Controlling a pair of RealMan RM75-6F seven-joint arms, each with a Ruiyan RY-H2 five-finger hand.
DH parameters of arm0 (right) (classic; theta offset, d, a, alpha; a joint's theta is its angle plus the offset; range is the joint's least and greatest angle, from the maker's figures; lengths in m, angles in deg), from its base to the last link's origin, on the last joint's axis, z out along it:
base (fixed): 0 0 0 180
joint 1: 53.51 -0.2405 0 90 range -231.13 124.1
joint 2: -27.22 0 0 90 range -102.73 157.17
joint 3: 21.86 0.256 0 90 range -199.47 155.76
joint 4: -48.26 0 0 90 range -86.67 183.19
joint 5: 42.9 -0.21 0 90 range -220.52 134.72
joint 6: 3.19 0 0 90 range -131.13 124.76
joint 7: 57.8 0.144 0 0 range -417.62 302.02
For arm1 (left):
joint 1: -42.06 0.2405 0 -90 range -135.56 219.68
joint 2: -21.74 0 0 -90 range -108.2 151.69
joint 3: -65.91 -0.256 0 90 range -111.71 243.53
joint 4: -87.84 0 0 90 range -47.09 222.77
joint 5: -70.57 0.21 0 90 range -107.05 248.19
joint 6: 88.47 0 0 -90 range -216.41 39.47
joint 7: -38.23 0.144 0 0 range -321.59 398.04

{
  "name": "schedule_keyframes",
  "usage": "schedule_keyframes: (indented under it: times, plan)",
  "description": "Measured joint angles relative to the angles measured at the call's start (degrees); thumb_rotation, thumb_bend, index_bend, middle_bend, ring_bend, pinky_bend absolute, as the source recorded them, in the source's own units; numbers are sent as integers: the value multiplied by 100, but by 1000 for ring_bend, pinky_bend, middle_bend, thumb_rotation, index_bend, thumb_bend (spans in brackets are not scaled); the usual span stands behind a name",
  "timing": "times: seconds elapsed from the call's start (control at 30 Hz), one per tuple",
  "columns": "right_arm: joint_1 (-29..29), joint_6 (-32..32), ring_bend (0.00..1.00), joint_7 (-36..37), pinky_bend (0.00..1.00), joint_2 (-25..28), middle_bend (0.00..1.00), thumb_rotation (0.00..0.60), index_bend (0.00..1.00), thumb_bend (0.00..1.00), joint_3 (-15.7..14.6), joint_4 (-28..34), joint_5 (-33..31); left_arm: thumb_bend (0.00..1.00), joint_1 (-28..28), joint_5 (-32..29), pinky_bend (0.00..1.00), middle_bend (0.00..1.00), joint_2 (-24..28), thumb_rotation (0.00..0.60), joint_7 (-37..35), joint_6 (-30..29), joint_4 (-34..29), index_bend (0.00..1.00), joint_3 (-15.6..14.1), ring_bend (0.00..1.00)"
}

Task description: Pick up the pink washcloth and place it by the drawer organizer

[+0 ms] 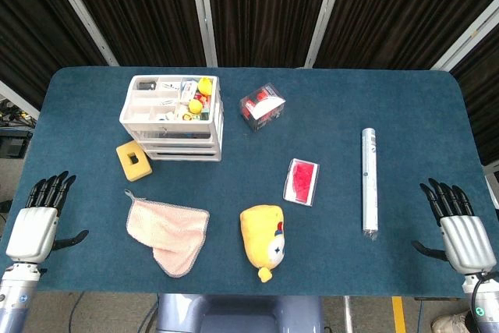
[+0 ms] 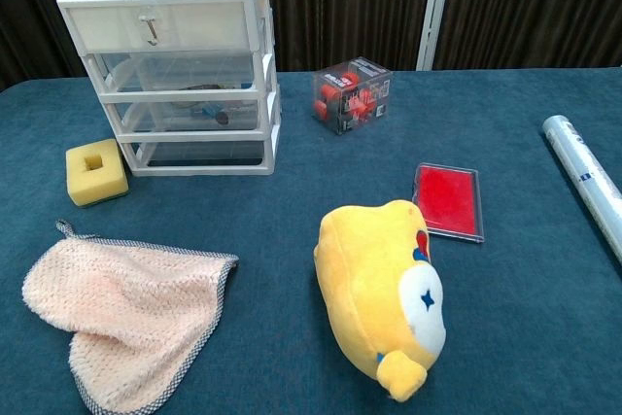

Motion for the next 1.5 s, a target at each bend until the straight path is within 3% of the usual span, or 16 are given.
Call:
schedule_keyframes:
  times: [0.5, 0.83, 1.17, 1.5]
  plan:
    - [3, -6, 0, 41, 0, 15, 0, 600, 0, 0, -9, -1, 9, 39, 6, 72, 0, 0, 9, 600, 43, -8, -15, 0, -41, 0]
    - [14, -13, 0, 63, 0, 27, 0, 600, 0, 0, 1, 14, -41, 40, -89, 125, 0, 0, 80, 600, 211, 327, -160, 0, -205, 0]
    - [33, 14, 0, 79, 0, 37, 0, 600, 0, 0, -6, 34, -26, 55, -543, -96, 41, 0, -199, 600, 1379, 1317, -503, 56, -338, 0]
    - [24, -10, 0, 174, 0, 55, 0, 600, 0, 0, -6, 24, -24, 60, -967, -1314, 60, 1, -864, 600, 2574, 1947, -632, 96, -196, 0]
